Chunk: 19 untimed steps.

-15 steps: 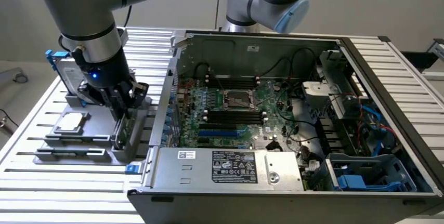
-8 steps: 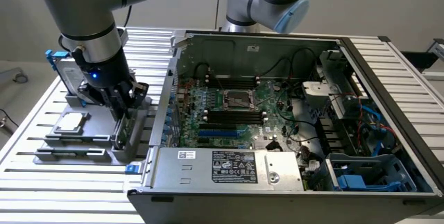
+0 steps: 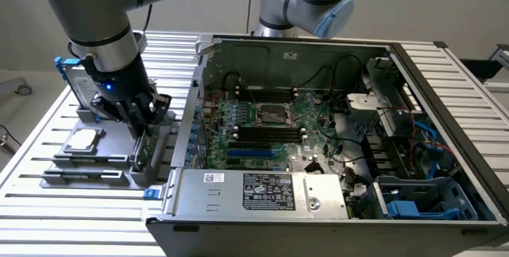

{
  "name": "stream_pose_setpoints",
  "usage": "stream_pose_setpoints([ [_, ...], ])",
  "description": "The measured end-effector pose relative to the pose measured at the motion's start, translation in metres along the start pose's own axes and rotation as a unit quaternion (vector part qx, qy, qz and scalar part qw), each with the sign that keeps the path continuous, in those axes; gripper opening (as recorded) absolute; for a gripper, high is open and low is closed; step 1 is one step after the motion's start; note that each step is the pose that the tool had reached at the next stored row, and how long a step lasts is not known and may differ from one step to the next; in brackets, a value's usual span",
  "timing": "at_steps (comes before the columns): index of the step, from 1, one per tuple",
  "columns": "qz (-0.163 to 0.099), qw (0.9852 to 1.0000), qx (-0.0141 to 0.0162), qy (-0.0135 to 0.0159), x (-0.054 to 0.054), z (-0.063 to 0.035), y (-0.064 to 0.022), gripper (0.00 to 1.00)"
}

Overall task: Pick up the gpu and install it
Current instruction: 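Pick up the gpu and move the gpu toward the slot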

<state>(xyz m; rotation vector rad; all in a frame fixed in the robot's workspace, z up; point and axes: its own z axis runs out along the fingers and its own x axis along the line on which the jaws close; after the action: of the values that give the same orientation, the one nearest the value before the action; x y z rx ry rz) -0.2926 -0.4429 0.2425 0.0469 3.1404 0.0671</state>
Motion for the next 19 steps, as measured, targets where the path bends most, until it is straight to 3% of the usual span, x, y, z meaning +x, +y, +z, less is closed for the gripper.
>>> stream_pose_setpoints([
  [10,0.0,1.0,-0.0002,-0.0002,0.0,-0.0012,0.0,0.26],
  [19,0.0,1.0,-0.0031,-0.0028,0.0,-0.0228,0.001,0.26],
])
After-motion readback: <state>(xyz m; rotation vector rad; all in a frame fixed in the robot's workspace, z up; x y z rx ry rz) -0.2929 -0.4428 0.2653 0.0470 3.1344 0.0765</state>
